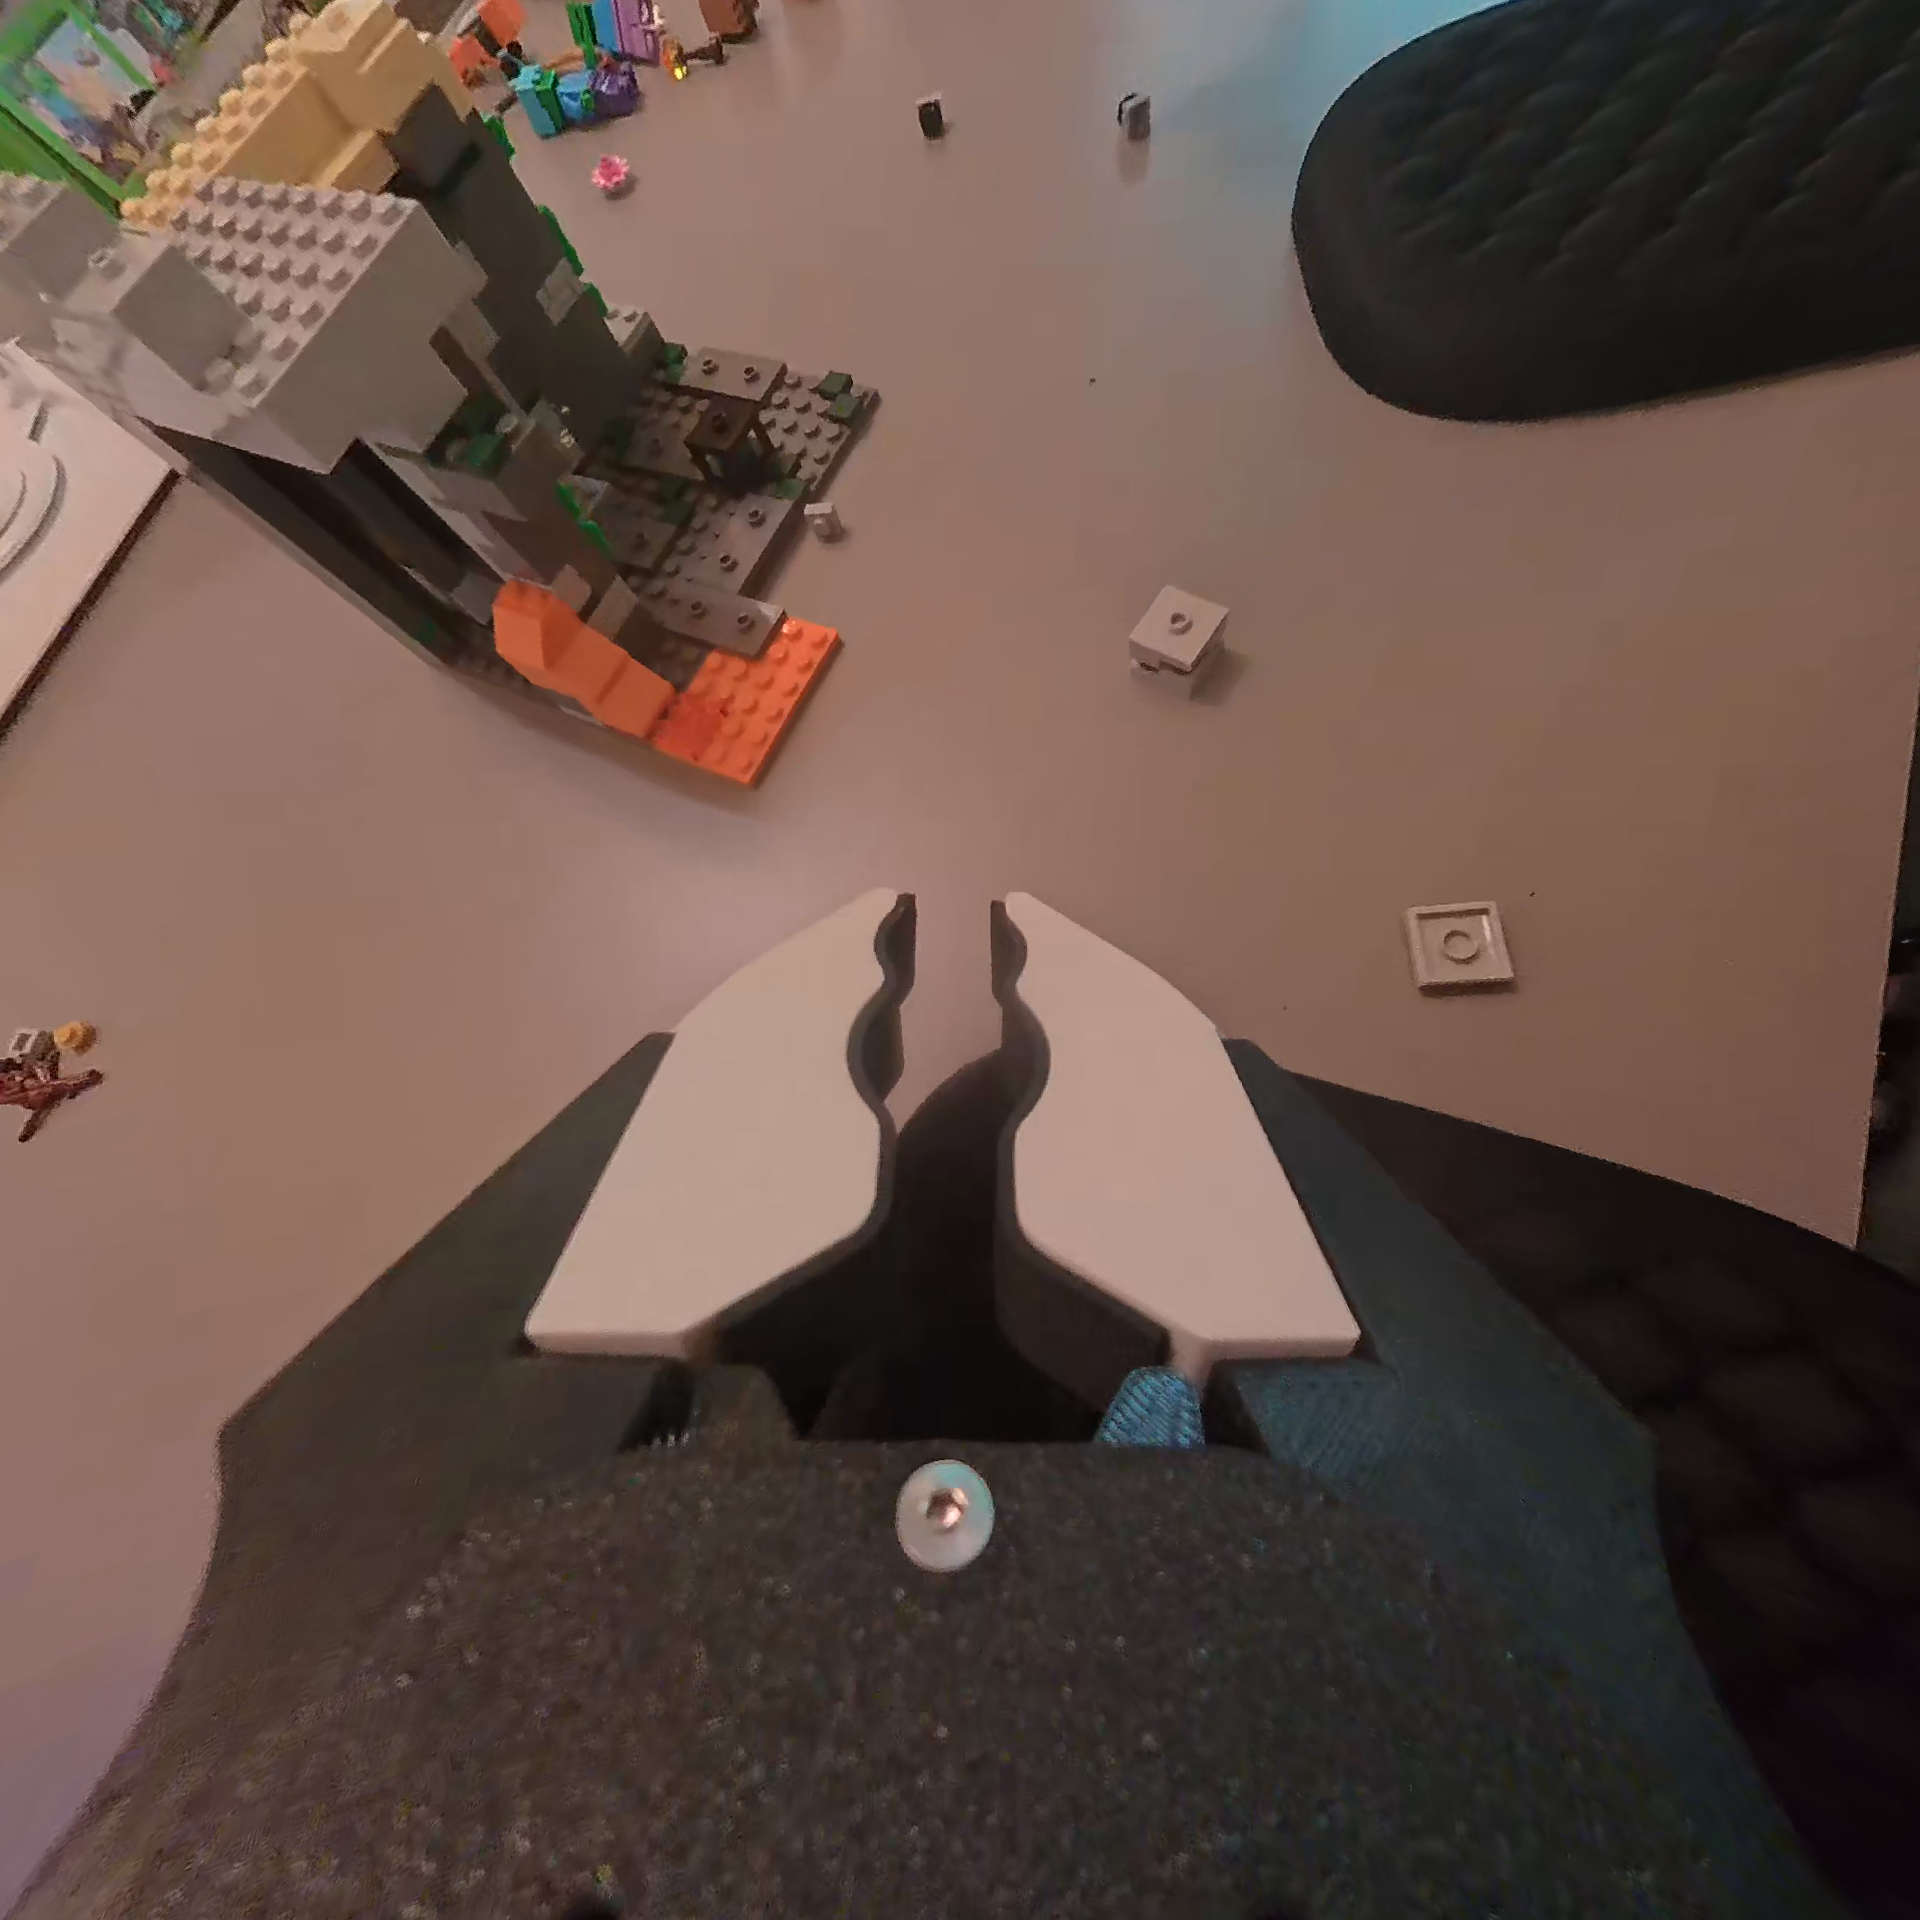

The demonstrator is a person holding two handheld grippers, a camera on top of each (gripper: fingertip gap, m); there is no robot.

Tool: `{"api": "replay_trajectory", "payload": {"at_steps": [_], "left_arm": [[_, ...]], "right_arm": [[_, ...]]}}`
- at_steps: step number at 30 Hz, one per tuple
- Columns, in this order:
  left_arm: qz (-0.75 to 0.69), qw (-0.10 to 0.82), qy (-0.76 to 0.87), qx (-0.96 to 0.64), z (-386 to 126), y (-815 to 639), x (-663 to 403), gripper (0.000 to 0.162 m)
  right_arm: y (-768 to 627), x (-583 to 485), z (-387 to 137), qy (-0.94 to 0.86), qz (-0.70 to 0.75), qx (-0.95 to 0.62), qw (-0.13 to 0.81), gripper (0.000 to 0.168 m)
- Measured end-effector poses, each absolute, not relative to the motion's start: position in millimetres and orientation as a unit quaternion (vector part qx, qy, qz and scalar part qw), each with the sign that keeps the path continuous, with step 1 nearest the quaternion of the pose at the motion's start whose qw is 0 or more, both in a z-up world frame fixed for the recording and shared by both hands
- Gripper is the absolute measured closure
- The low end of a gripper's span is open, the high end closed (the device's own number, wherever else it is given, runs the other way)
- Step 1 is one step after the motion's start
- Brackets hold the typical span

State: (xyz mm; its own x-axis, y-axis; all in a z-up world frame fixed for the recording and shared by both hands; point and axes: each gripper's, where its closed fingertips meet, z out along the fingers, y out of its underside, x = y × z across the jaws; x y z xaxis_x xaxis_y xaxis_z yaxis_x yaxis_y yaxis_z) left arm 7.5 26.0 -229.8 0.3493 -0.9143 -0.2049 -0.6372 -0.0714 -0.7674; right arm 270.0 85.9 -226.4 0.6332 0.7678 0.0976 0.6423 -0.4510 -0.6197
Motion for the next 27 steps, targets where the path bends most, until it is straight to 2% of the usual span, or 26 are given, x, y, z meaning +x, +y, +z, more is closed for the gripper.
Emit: {"api": "replay_trajectory", "payload": {"at_steps": [7,8,9,15,20,21,22,26,27], "left_arm": [[-0.175,0.415,0.541,-0.71,-229,25,10,0.149],[-0.177,0.417,0.54,-0.709,-229,25,11,0.149],[-0.178,0.417,0.54,-0.709,-228,25,12,0.149],[-0.182,0.419,0.539,-0.708,-228,24,10,0.149],[-0.185,0.414,0.541,-0.708,-233,23,11,0.15],[-0.185,0.414,0.542,-0.708,-233,23,12,0.15],[-0.184,0.415,0.542,-0.707,-233,23,12,0.15],[-0.185,0.417,0.543,-0.705,-231,21,12,0.15],[-0.185,0.419,0.543,-0.704,-231,21,13,0.15]], "right_arm": [[82,271,-256,-0.422,0.095,-0.857,0.28,0.148],[83,272,-258,-0.424,0.089,-0.858,0.275,0.165],[83,273,-257,-0.426,0.09,-0.858,0.274,0.168],[97,307,-230,-0.382,0.07,-0.87,0.305,0.168],[86,298,-234,-0.395,0.099,-0.864,0.295,0.168],[85,293,-238,-0.398,0.101,-0.864,0.291,0.163],[85,288,-243,-0.4,0.102,-0.865,0.285,0.15],[86,275,-259,-0.408,0.106,-0.865,0.272,0.147],[87,274,-261,-0.412,0.102,-0.864,0.27,0.151]]}}
